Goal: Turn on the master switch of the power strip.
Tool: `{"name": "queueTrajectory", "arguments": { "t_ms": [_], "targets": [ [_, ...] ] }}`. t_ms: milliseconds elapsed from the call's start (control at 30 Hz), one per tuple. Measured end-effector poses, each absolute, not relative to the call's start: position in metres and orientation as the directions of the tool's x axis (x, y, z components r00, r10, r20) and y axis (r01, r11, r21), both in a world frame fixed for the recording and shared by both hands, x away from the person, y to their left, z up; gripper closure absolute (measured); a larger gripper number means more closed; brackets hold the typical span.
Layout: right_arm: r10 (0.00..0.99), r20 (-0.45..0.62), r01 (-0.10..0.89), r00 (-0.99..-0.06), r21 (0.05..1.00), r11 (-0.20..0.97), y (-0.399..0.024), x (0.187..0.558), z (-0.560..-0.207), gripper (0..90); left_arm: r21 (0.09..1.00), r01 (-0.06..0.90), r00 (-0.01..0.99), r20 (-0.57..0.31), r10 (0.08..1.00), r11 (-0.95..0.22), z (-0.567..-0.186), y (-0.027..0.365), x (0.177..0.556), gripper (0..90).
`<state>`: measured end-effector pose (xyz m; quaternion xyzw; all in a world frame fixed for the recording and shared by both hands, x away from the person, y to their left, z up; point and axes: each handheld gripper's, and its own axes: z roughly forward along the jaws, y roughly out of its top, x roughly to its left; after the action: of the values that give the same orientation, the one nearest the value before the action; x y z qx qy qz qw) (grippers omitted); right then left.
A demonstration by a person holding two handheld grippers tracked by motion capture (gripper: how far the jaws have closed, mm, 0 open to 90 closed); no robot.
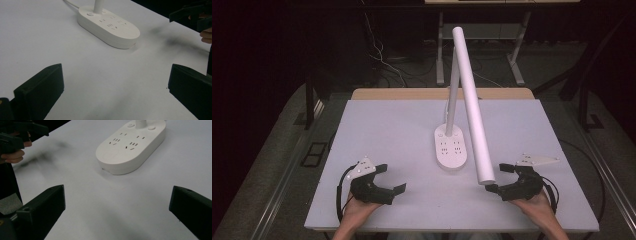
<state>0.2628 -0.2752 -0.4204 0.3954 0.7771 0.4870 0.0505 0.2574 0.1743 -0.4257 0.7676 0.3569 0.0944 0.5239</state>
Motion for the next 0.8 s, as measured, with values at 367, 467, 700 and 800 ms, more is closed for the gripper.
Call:
{"name": "queueTrajectory", "arguments": {
  "t_ms": [367, 467, 700, 800],
  "targets": [
    [0.674, 0.303, 0.57, -0.674, 0.794, 0.213, -0.2753, 0.2595, -0.4198, 0.1, 0.864, 0.459, 0.731, -0.236, 0.64, -0.206, -0.427, 0.1743, 0.2581, 0.0],
    [0.678, 0.304, 0.572, -0.669, 0.794, 0.208, -0.2762, 0.2589, -0.4202, 0.1, 0.859, 0.462, 0.739, -0.235, 0.632, -0.222, -0.4275, 0.1727, 0.2585, 0.0],
    [0.681, 0.313, 0.584, -0.661, 0.785, 0.206, -0.2775, 0.2561, -0.4209, 0.0, 0.849, 0.467, 0.748, -0.231, 0.622, -0.246, -0.4267, 0.1694, 0.2589, 0.0],
    [0.679, 0.312, 0.586, -0.664, 0.781, 0.215, -0.2775, 0.2551, -0.4212, 0.1, 0.842, 0.472, 0.753, -0.23, 0.616, -0.262, -0.4258, 0.1685, 0.2605, 0.0]
  ]
}}
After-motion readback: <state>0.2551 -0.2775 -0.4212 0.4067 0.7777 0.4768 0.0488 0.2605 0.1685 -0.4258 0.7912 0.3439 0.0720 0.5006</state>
